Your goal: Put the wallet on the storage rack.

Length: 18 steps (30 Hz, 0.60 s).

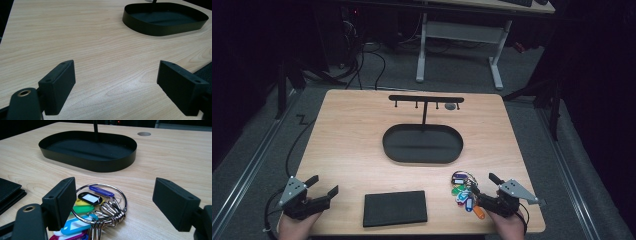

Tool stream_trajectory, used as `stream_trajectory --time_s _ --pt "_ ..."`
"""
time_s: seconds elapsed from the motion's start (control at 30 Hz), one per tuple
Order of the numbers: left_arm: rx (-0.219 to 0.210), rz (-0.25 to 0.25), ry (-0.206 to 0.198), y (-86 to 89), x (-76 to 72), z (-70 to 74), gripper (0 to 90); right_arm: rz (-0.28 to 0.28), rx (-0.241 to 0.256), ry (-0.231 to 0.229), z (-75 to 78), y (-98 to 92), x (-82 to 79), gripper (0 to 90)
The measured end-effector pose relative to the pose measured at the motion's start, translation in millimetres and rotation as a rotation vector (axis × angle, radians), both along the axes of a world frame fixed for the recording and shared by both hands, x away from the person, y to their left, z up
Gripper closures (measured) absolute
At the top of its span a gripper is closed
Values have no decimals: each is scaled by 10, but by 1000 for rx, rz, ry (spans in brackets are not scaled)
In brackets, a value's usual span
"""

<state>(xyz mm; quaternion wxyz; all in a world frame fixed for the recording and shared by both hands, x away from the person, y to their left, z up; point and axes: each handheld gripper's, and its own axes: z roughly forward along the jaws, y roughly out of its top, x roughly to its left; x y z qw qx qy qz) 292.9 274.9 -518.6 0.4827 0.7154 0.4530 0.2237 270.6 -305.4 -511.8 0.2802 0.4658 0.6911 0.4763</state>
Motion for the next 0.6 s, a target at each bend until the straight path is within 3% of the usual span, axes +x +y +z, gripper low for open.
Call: stream_trajectory --time_s 0.13,0.33,0.47,0.6 --pt "2 -5 6 5 -6 -6 157 3 2 1 0 -6 5 193" --pt "-9 -22 54 6 8 10 158 4 9 13 -19 0 36 193" --pt "-37 -60 83 -45 15 41 163 5 6 12 -19 6 28 194" --pt "-17 -119 87 -145 -1 57 192 -1 10 13 -16 -12 12 194"
